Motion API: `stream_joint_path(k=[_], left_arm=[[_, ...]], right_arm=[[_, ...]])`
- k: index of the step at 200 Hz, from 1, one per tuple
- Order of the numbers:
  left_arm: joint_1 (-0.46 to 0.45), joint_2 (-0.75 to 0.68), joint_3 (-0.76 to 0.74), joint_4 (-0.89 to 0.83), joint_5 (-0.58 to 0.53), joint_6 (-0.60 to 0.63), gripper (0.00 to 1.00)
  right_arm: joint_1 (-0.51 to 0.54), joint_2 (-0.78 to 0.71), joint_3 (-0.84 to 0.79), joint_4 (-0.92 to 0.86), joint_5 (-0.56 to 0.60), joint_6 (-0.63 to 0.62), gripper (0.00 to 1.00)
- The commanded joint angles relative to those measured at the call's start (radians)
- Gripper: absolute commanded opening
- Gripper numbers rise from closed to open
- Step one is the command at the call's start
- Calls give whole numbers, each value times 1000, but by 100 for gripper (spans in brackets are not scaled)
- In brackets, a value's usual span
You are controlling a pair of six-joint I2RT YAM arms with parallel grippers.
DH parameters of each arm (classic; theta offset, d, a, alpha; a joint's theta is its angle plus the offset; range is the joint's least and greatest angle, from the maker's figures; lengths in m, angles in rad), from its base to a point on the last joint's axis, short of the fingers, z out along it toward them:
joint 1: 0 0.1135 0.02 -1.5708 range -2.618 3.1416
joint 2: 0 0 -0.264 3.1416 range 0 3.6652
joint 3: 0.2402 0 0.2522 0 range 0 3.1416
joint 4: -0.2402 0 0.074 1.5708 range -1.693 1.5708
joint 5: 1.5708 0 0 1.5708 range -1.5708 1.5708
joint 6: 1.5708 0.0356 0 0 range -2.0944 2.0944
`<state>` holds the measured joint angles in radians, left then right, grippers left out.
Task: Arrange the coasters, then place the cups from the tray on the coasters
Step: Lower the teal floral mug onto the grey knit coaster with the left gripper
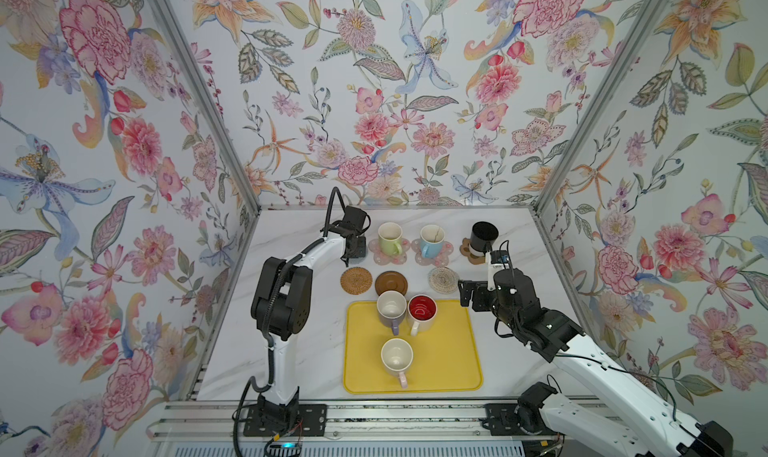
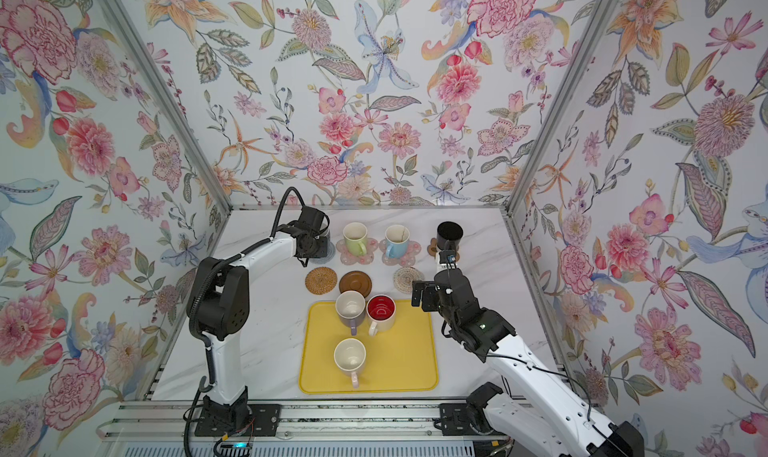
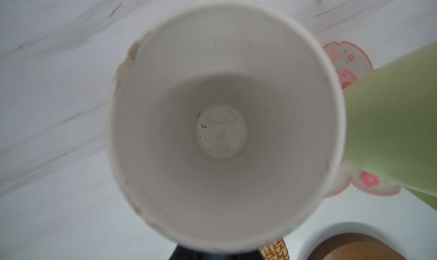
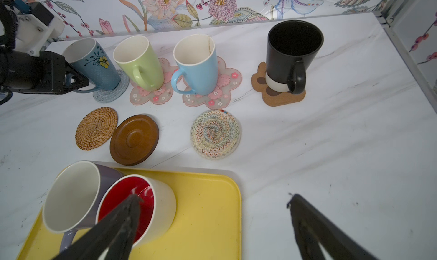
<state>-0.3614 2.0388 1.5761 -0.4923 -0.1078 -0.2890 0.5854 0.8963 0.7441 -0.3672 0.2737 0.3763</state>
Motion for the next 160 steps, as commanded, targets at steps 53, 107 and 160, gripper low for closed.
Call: stream_joint_path(k=[53,107,160], left_arm=[[9,1,-11,65,-3,-30,0],[10,-14,-45,79,9,-40,0],[10,-26,-68,85,22,-53,6]], right_arm=[[-9,-11,-6,-15,10,9,99],[-8,-11,-6,-16,8,9,99],[-10,-14,-8,-17,9,11,99]])
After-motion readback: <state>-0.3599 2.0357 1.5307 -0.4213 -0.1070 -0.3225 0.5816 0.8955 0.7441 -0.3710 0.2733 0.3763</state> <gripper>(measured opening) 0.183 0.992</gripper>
